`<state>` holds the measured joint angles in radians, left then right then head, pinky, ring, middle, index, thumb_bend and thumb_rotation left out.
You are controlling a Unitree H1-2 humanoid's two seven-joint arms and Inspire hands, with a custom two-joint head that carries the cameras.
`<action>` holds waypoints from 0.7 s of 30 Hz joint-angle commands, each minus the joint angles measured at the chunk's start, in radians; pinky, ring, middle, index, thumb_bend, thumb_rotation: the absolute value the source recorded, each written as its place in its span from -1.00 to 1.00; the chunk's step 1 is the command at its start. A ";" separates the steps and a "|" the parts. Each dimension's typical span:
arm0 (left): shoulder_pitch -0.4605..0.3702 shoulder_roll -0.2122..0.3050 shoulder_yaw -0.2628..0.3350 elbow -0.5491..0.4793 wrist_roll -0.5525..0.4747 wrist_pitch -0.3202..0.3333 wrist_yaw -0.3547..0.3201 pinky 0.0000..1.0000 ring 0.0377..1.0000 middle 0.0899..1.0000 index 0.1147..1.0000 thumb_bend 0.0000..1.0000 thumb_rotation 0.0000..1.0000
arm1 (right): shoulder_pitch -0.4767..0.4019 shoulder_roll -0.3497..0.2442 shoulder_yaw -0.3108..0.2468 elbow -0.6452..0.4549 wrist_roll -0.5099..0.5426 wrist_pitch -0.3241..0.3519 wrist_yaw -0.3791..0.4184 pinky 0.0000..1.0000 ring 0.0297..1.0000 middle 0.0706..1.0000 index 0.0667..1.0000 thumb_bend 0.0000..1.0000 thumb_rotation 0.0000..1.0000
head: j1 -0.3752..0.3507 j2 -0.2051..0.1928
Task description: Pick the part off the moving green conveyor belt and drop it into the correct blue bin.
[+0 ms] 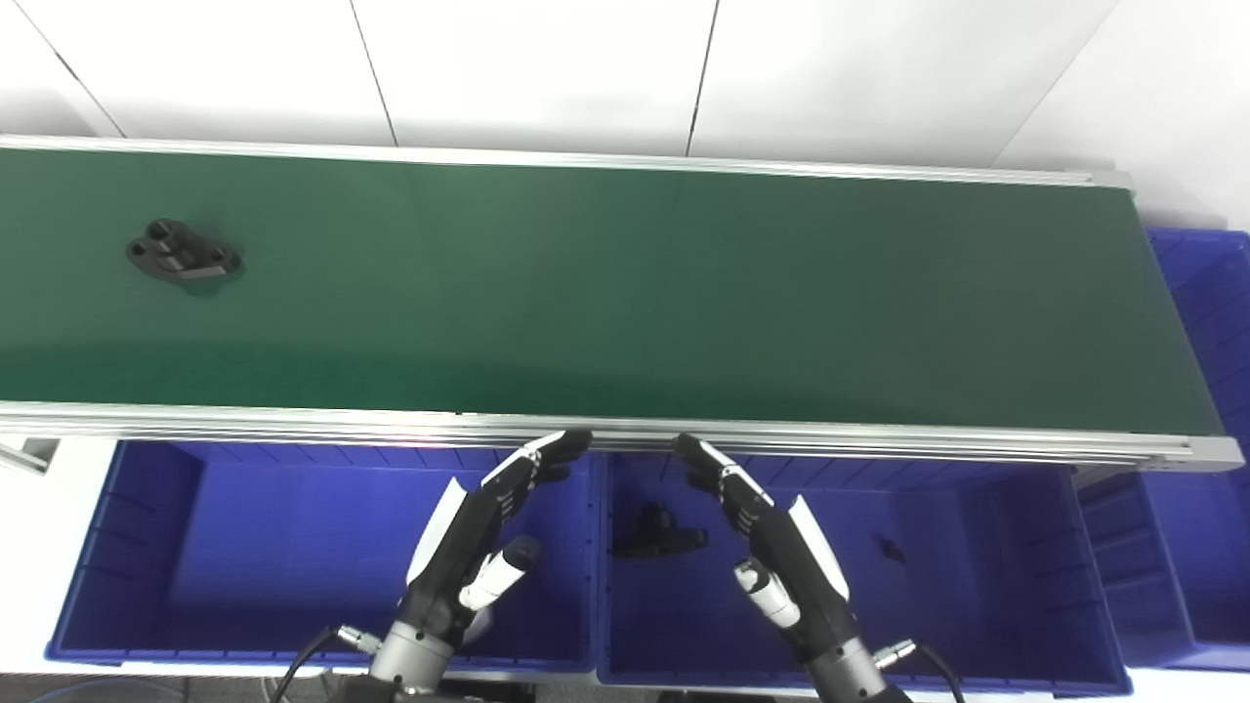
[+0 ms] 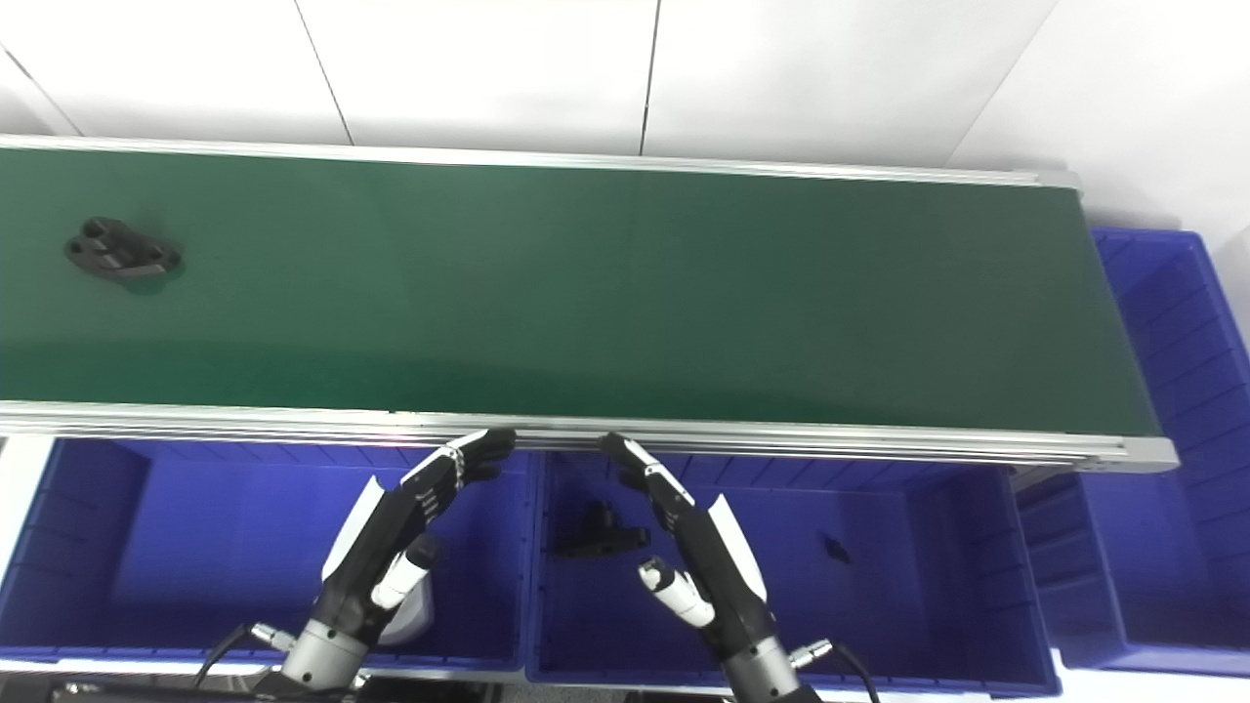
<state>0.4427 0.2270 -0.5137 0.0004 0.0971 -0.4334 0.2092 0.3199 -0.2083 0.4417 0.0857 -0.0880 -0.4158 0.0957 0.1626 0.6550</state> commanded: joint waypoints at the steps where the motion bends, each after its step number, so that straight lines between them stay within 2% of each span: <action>1: -0.016 -0.004 0.001 0.001 -0.001 -0.037 -0.003 0.62 0.69 0.64 0.55 0.63 0.99 | -0.015 0.011 0.002 0.000 0.011 -0.054 -0.019 0.71 0.81 0.82 0.71 0.73 0.95 | 0.003 -0.018; 4: -0.031 -0.007 -0.002 0.023 -0.001 -0.037 0.000 0.57 0.66 0.62 0.52 0.69 0.99 | -0.032 0.010 0.010 0.031 0.009 -0.054 -0.033 0.68 0.79 0.80 0.69 0.74 0.94 | 0.013 -0.052; 13: -0.060 0.007 -0.043 0.060 0.038 -0.037 0.071 0.43 0.58 0.55 0.46 0.77 0.99 | -0.040 -0.001 0.023 0.059 0.018 -0.054 -0.042 0.69 0.79 0.80 0.69 0.78 0.91 | 0.058 -0.103; 16: -0.062 0.010 -0.049 0.070 0.024 -0.037 0.066 0.46 0.61 0.56 0.48 0.84 0.98 | -0.040 -0.007 0.030 0.061 0.012 -0.054 -0.051 0.67 0.79 0.80 0.70 0.78 0.96 | 0.067 -0.118; 21: -0.079 0.017 -0.080 0.091 0.043 -0.037 0.118 0.40 0.55 0.52 0.43 0.71 0.95 | -0.039 -0.001 0.023 0.069 0.038 -0.054 -0.034 0.67 0.80 0.80 0.67 0.78 0.88 | 0.077 -0.131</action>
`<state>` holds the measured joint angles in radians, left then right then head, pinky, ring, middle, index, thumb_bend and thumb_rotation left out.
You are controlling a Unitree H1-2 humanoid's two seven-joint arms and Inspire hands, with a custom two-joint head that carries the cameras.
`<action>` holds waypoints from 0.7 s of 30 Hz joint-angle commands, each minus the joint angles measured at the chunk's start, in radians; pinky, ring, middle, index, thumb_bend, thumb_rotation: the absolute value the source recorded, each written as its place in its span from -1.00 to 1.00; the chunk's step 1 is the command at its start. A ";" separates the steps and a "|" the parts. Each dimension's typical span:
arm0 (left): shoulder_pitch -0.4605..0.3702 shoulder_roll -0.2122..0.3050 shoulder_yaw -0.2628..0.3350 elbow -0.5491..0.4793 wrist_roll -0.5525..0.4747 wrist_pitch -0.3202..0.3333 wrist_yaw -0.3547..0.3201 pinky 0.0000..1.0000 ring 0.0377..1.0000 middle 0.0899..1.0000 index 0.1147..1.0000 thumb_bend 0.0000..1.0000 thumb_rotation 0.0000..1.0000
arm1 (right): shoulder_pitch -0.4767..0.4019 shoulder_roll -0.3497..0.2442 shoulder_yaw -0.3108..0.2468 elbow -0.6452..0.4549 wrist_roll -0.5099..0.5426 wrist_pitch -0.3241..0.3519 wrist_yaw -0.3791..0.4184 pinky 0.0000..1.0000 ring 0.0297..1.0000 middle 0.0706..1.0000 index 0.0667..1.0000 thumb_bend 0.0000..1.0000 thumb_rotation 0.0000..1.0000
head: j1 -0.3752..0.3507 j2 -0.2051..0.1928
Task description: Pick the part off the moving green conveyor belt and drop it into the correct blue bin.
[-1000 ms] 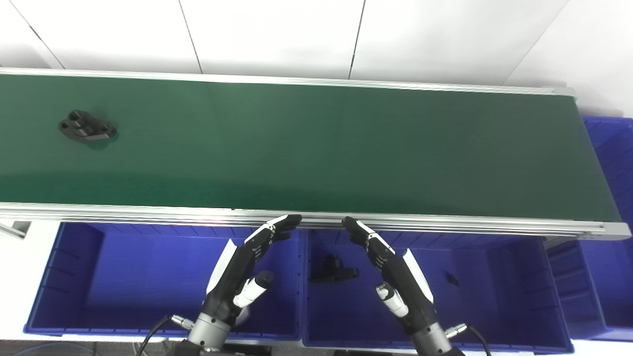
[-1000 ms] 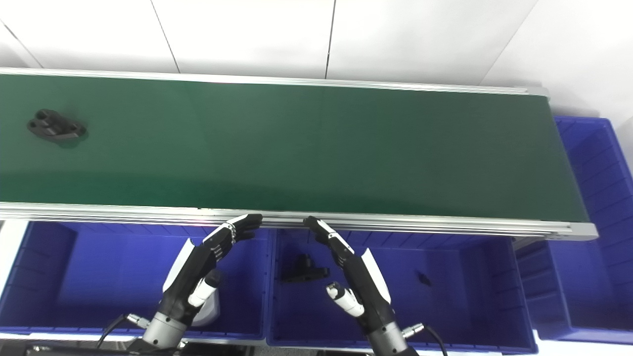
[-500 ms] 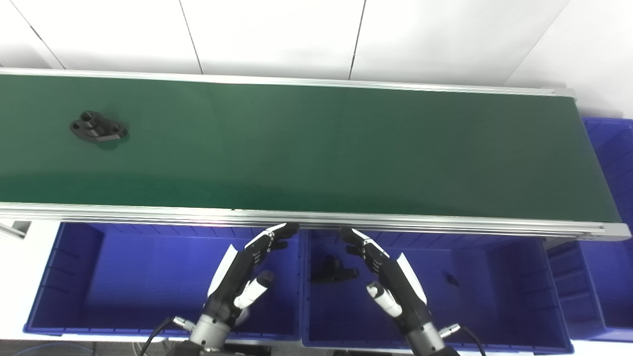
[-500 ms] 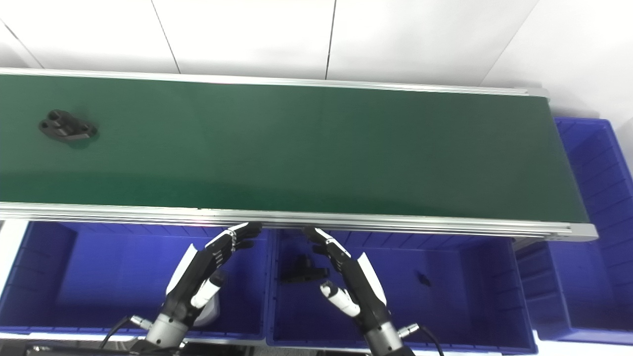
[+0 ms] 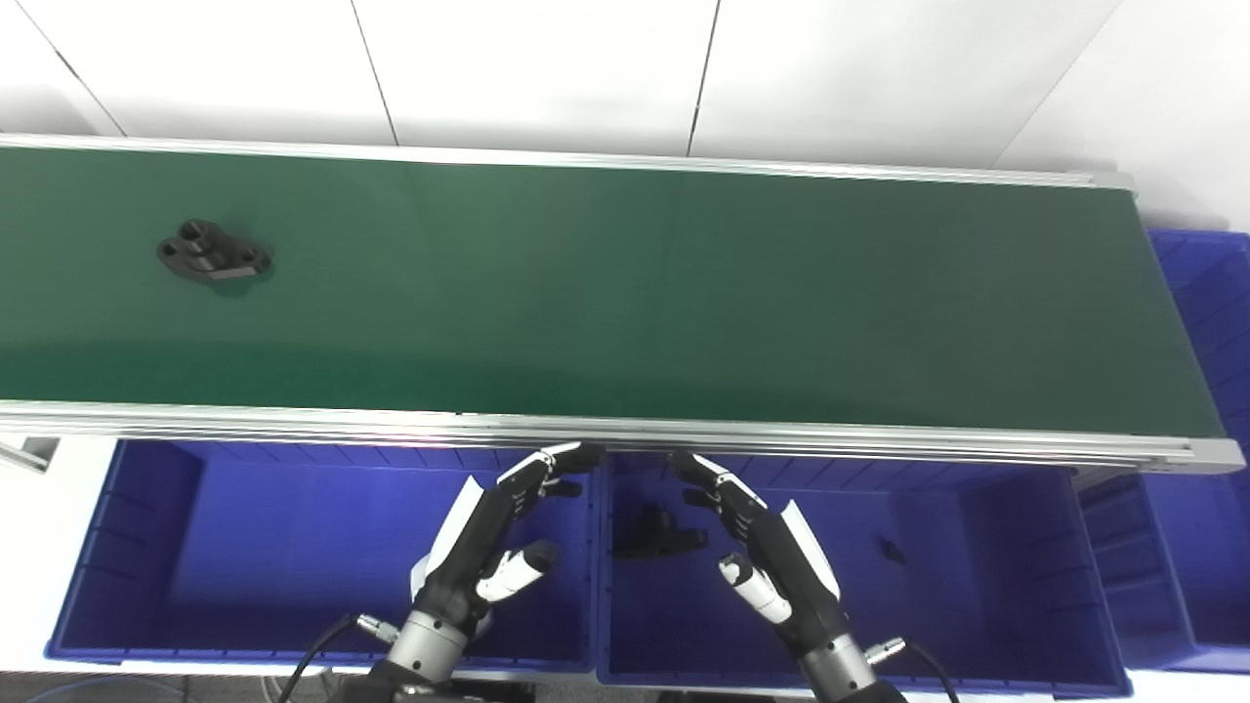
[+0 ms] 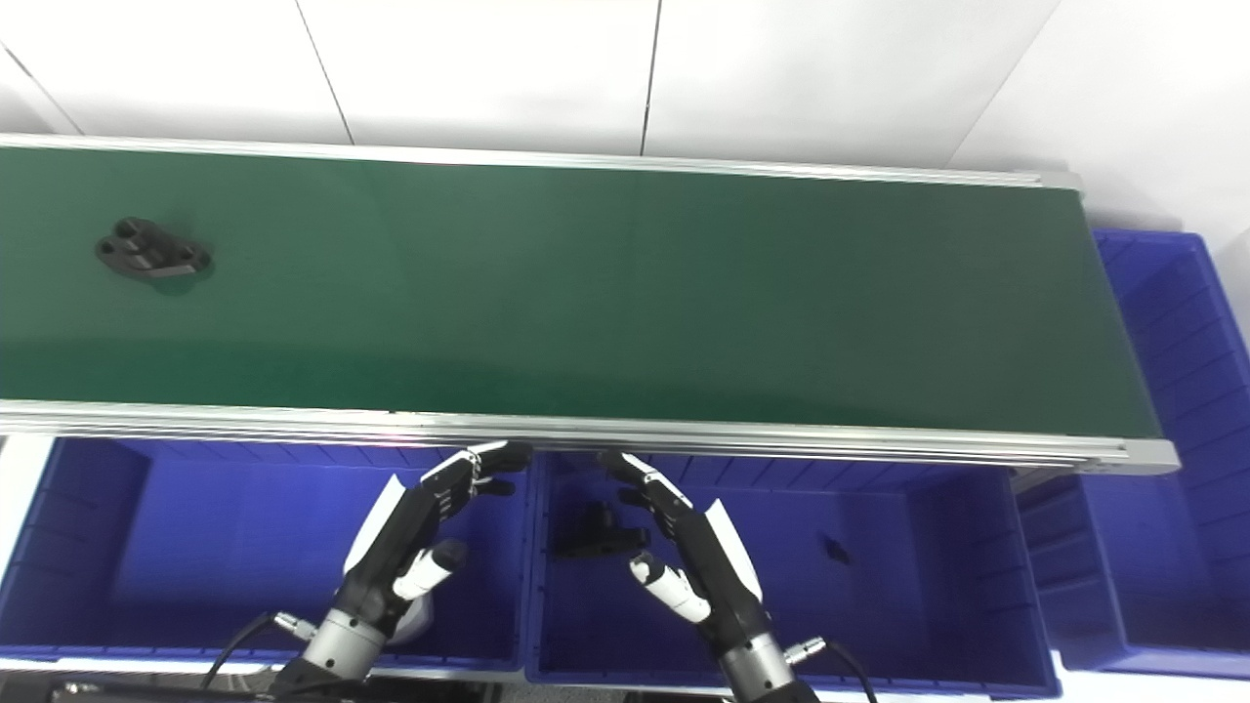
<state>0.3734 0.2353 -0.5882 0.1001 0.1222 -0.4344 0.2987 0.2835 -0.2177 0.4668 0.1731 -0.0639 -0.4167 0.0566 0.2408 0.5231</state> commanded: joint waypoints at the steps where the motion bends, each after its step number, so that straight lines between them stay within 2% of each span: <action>1: -0.010 0.007 -0.008 -0.008 0.015 -0.036 0.035 0.39 0.55 0.52 0.43 0.70 0.96 | -0.002 0.010 -0.004 -0.017 0.014 -0.053 0.004 0.66 0.79 0.80 0.67 0.78 0.88 | 0.024 -0.005; 4: -0.009 -0.001 -0.010 -0.007 0.000 -0.036 0.034 0.36 0.54 0.49 0.40 0.83 0.95 | -0.005 0.009 -0.006 -0.011 0.008 -0.053 -0.005 0.65 0.78 0.79 0.66 0.79 0.91 | 0.060 -0.016; 7: -0.016 0.003 -0.019 0.003 0.011 -0.036 0.037 0.37 0.55 0.50 0.41 0.86 0.97 | -0.009 0.004 -0.004 -0.004 0.002 -0.053 -0.011 0.67 0.79 0.80 0.68 0.79 0.93 | 0.075 -0.026; 8: -0.021 0.005 -0.024 0.009 0.019 -0.036 0.042 0.37 0.55 0.50 0.42 0.84 0.98 | -0.010 0.004 -0.006 0.001 0.005 -0.053 -0.008 0.67 0.79 0.80 0.68 0.79 0.93 | 0.089 -0.041; 13: -0.032 0.006 -0.040 0.023 0.020 -0.036 0.063 0.32 0.51 0.49 0.39 0.81 0.98 | -0.016 0.002 -0.011 0.015 0.022 -0.053 0.014 0.71 0.82 0.83 0.70 0.74 0.90 | 0.097 -0.058; 21: -0.056 0.007 -0.066 0.052 0.026 -0.036 0.090 0.29 0.49 0.46 0.37 0.79 0.99 | -0.028 -0.003 -0.010 0.042 0.009 -0.053 -0.003 0.67 0.77 0.80 0.68 0.78 0.91 | 0.121 -0.092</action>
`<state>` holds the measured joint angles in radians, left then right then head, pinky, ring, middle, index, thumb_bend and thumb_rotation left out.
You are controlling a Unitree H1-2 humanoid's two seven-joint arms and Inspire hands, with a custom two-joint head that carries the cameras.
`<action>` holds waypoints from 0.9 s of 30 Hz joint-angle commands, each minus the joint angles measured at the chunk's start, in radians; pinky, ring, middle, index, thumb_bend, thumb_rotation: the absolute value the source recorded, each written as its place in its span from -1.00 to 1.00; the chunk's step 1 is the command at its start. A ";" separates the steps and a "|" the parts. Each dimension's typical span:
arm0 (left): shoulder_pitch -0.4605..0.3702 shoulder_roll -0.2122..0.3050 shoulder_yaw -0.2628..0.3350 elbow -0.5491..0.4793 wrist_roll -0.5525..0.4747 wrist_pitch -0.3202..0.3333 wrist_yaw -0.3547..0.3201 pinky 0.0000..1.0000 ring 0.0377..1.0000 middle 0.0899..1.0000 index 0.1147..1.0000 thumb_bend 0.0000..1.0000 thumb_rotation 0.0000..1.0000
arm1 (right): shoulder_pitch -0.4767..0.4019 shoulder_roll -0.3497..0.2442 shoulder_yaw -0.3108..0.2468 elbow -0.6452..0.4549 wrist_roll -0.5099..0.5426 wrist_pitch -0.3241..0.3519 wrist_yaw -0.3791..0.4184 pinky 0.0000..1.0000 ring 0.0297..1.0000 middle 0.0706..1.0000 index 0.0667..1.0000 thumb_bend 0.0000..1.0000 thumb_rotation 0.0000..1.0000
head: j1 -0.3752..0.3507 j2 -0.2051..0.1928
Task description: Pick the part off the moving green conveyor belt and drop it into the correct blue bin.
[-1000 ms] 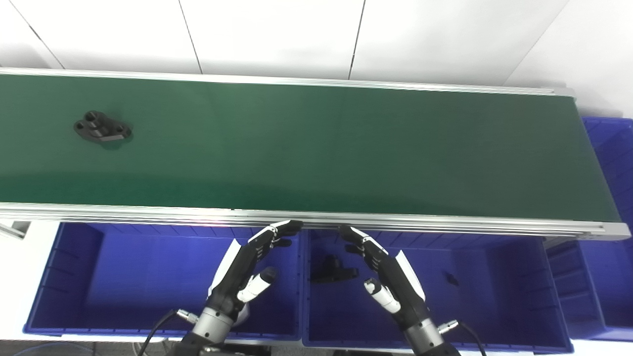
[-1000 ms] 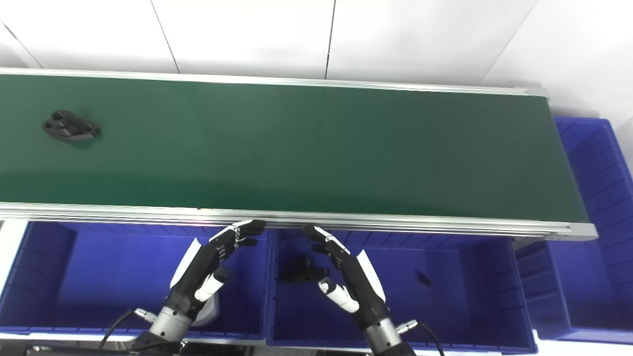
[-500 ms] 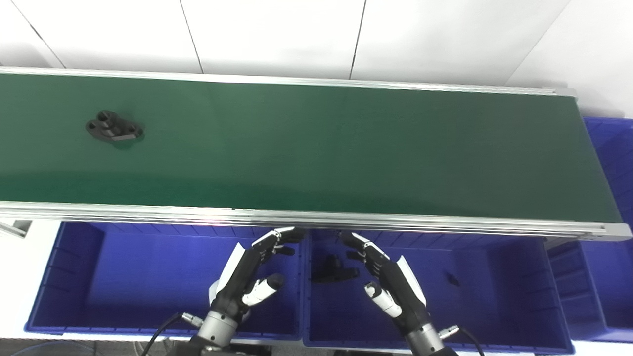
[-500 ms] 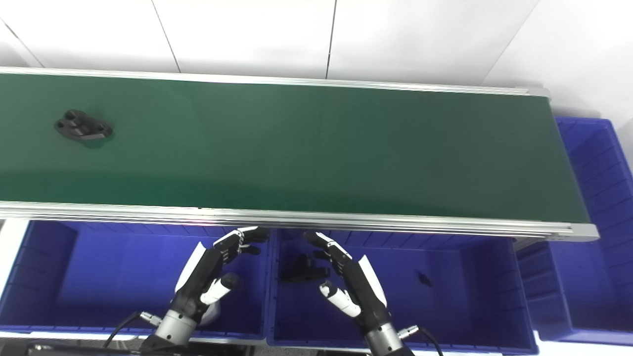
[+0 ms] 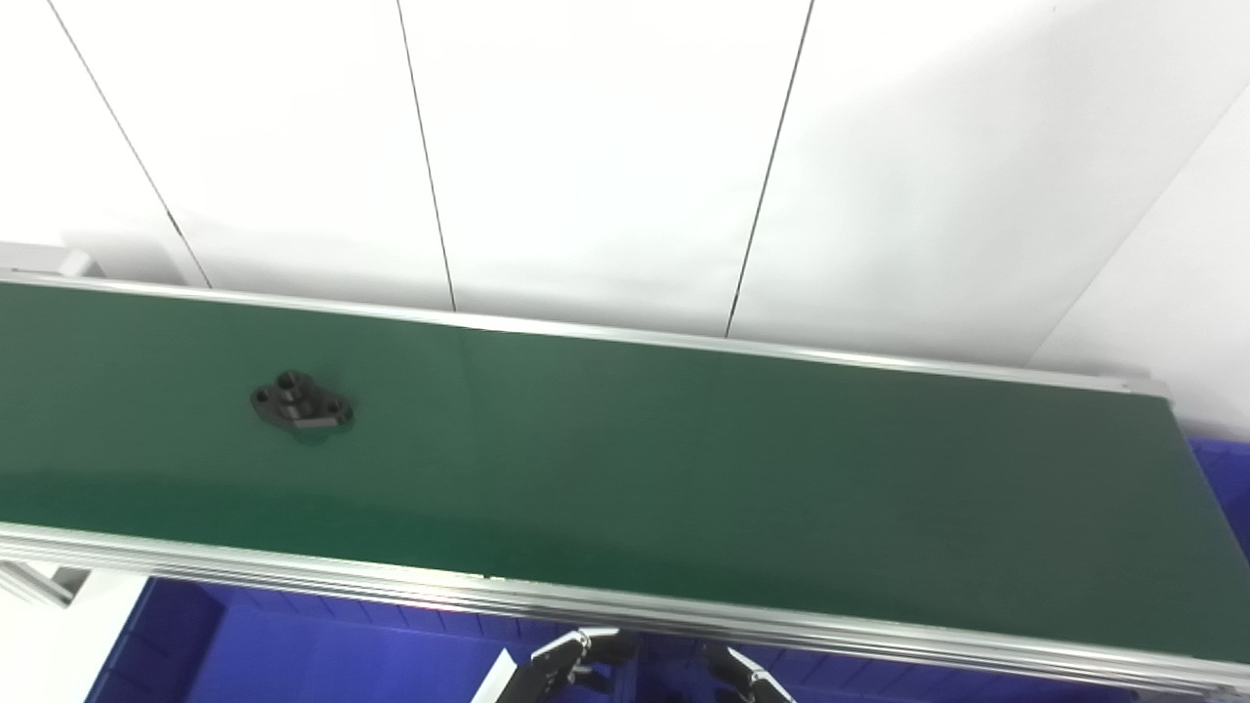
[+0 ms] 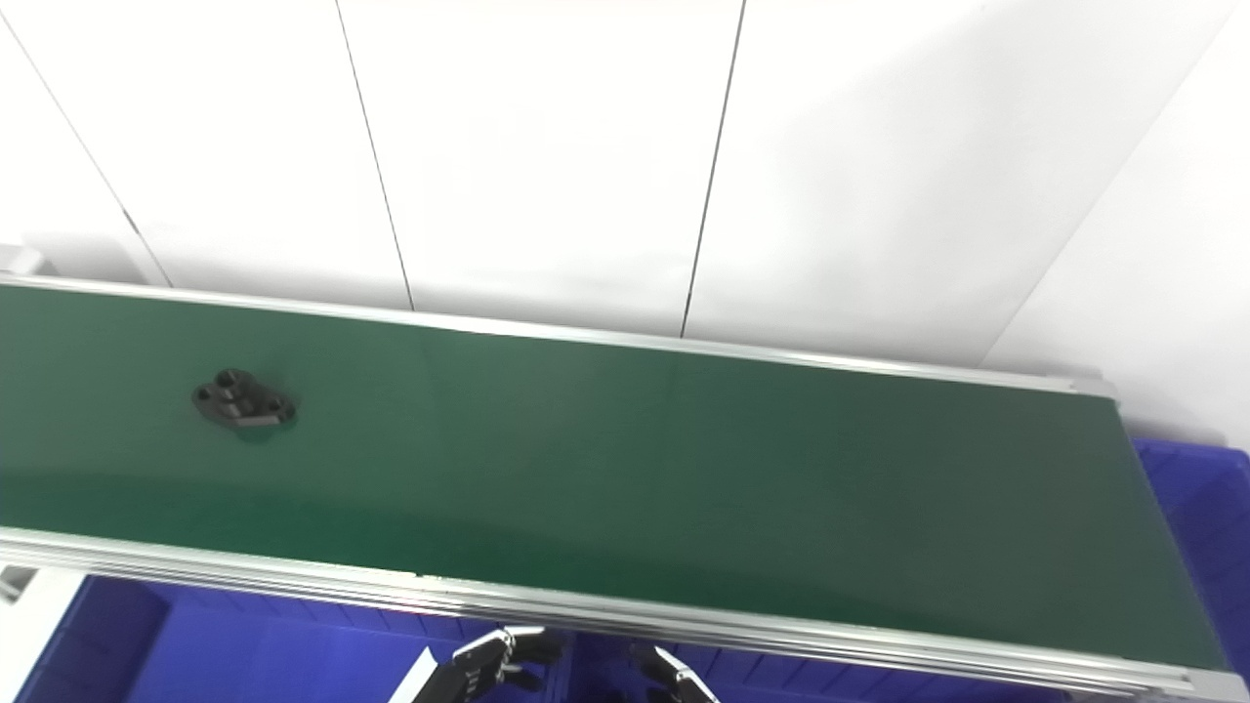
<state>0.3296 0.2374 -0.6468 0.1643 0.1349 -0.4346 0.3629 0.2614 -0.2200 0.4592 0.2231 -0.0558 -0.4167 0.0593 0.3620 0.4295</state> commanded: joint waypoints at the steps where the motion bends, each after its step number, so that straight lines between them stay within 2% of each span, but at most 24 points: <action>1: -0.015 0.006 -0.011 -0.010 0.015 -0.035 0.029 0.28 0.49 0.46 0.37 0.78 1.00 | -0.006 -0.002 -0.002 -0.006 0.001 -0.053 -0.006 0.67 0.77 0.80 0.68 0.77 0.92 | 0.005 -0.002; 18: -0.048 0.020 -0.083 0.002 0.036 -0.035 0.132 0.25 0.44 0.43 0.34 0.79 1.00 | -0.004 -0.011 -0.018 -0.020 0.011 -0.053 0.023 0.72 0.81 0.82 0.70 0.71 0.89 | 0.050 0.006; 24: -0.047 0.017 -0.094 0.001 0.035 -0.035 0.152 0.25 0.44 0.42 0.34 0.79 1.00 | -0.010 -0.025 -0.025 -0.049 0.043 -0.053 0.093 0.76 0.87 0.87 0.73 0.69 0.56 | 0.055 0.003; 27: -0.050 0.021 -0.099 0.004 0.031 -0.035 0.148 0.26 0.46 0.43 0.35 0.78 1.00 | -0.006 -0.025 -0.034 -0.068 0.043 -0.053 0.109 0.73 0.86 0.85 0.72 0.68 0.51 | 0.056 -0.003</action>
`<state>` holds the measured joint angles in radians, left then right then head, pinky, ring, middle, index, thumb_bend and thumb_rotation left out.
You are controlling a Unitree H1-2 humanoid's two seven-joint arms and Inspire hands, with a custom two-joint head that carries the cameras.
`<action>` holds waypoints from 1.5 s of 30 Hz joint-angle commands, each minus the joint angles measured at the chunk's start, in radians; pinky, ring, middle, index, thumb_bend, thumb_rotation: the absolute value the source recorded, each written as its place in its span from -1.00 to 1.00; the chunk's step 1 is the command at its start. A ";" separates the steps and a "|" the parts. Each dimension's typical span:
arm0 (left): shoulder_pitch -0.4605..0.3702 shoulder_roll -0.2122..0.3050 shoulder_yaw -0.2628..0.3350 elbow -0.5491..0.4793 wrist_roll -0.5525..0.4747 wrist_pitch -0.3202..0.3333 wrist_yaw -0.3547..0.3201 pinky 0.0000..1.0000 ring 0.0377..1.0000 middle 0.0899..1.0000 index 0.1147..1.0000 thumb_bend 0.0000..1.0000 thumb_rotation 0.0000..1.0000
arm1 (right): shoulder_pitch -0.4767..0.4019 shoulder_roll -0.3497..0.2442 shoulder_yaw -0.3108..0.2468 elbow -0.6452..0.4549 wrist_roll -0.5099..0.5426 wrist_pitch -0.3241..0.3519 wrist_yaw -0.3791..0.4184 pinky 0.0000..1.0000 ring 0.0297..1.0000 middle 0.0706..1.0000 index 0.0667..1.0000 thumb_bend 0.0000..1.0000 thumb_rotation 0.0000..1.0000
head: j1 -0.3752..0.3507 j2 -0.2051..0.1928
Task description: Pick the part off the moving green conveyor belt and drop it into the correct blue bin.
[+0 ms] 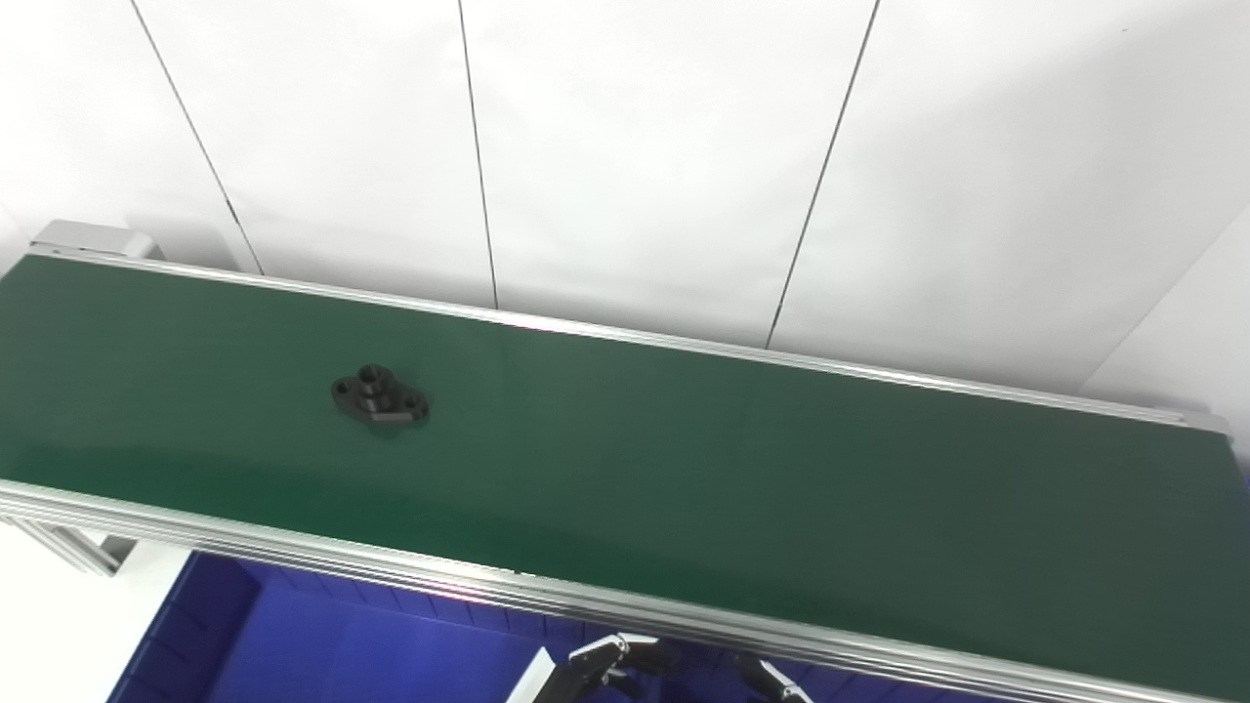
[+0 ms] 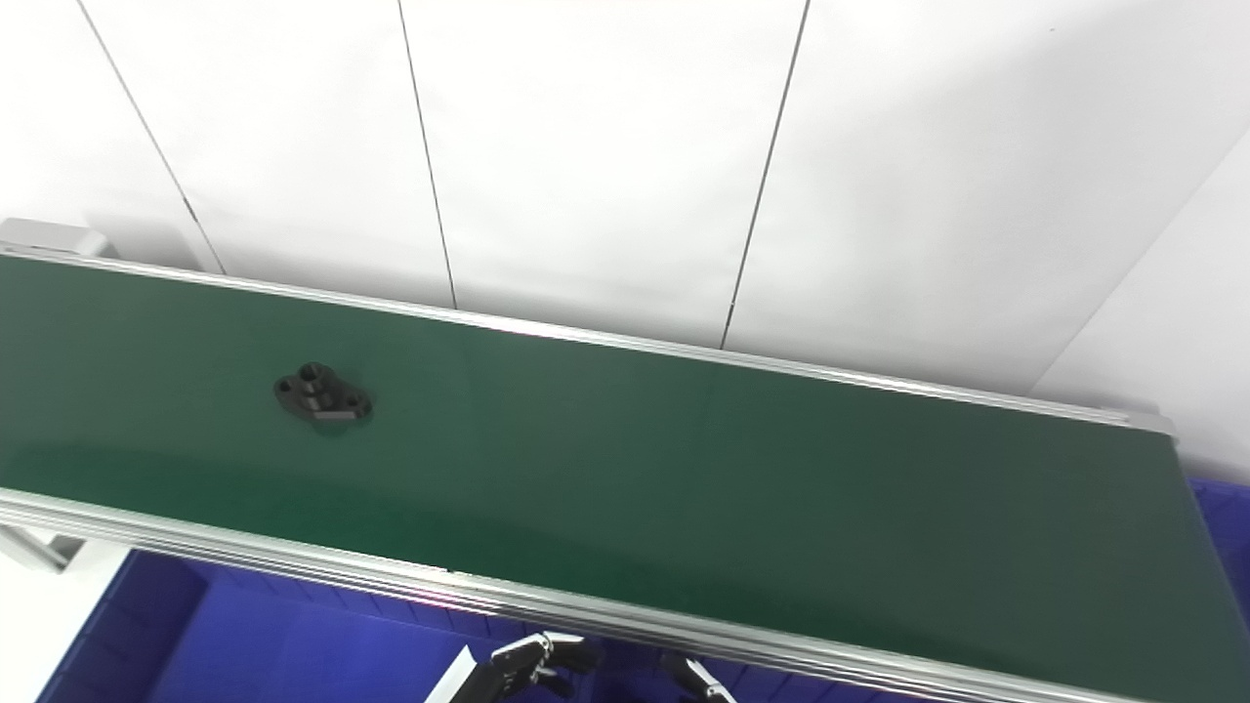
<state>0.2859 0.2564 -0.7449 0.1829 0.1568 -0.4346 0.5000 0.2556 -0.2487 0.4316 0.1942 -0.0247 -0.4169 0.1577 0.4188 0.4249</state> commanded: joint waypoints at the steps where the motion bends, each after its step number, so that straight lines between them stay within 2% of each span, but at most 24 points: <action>1: -0.007 0.002 -0.002 -0.014 0.007 -0.035 0.010 0.27 0.46 0.43 0.36 0.77 1.00 | 0.001 0.003 -0.009 -0.045 0.011 -0.053 0.013 0.74 0.85 0.84 0.73 0.69 0.51 | -0.001 0.001; 4: -0.003 -0.001 0.003 -0.014 -0.002 -0.035 0.005 0.26 0.46 0.43 0.35 0.80 1.00 | 0.004 -0.013 -0.001 -0.095 -0.004 -0.053 0.008 0.74 0.85 0.85 0.74 0.69 0.51 | 0.001 -0.003; 8: -0.009 0.000 -0.004 -0.005 -0.002 -0.035 0.015 0.24 0.44 0.41 0.34 0.75 0.99 | 0.010 -0.035 0.019 -0.163 -0.024 -0.053 -0.026 0.64 0.83 0.82 0.70 0.67 0.44 | -0.001 -0.005; 13: -0.016 0.007 -0.009 -0.003 -0.002 -0.035 0.016 0.24 0.44 0.42 0.34 0.73 0.99 | 0.028 -0.037 0.014 -0.245 0.000 -0.053 -0.014 0.61 0.82 0.78 0.67 0.73 0.47 | -0.006 -0.006; 19: -0.024 0.017 -0.014 0.000 0.009 -0.035 0.016 0.25 0.45 0.43 0.35 0.74 1.00 | 0.027 -0.056 0.016 -0.364 -0.025 -0.053 -0.052 0.81 0.88 0.81 0.69 0.80 0.56 | -0.011 -0.009; 22: -0.032 0.017 -0.021 0.008 0.009 -0.035 0.026 0.24 0.44 0.42 0.35 0.71 1.00 | 0.017 -0.058 0.012 -0.403 -0.027 -0.053 -0.074 0.95 0.88 0.82 0.71 0.78 0.61 | -0.014 -0.011; 25: -0.037 0.016 -0.025 0.010 0.001 -0.035 0.027 0.24 0.44 0.42 0.34 0.68 0.98 | -0.003 -0.057 0.007 -0.423 -0.035 -0.053 -0.099 1.00 0.91 0.83 0.71 0.77 0.65 | -0.015 -0.014; 29: -0.047 0.018 -0.037 0.020 0.015 -0.035 0.048 0.24 0.44 0.43 0.35 0.65 1.00 | -0.060 -0.080 0.030 -0.422 -0.135 -0.053 -0.213 1.00 0.95 0.86 0.72 0.79 0.78 | -0.016 -0.018; 32: -0.058 0.018 -0.046 0.032 0.014 -0.035 0.058 0.25 0.44 0.43 0.35 0.64 1.00 | -0.147 -0.107 0.068 -0.377 -0.224 -0.053 -0.335 1.00 0.96 0.88 0.77 0.80 0.83 | -0.018 -0.024; 35: -0.064 0.017 -0.051 0.039 0.017 -0.035 0.066 0.24 0.44 0.43 0.35 0.67 1.00 | -0.243 -0.125 0.108 -0.316 -0.256 -0.053 -0.433 1.00 0.95 0.85 0.81 0.79 0.83 | -0.017 -0.030; 39: -0.070 0.013 -0.052 0.046 0.011 -0.035 0.066 0.25 0.44 0.43 0.36 0.67 1.00 | -0.328 -0.138 0.149 -0.260 -0.278 -0.053 -0.520 1.00 0.93 0.83 0.81 0.78 0.79 | -0.016 -0.035; 45: -0.075 0.003 -0.050 0.058 0.006 -0.035 0.062 0.27 0.45 0.44 0.36 0.65 1.00 | -0.458 -0.118 0.184 -0.153 -0.388 -0.053 -0.627 1.00 0.87 0.81 0.87 0.75 0.81 | -0.014 -0.040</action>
<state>0.2201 0.2607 -0.7953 0.2468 0.1614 -0.4362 0.5526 -0.1646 -0.3814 0.6192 0.0472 -0.3947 -0.4277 -0.4354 0.4050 0.3850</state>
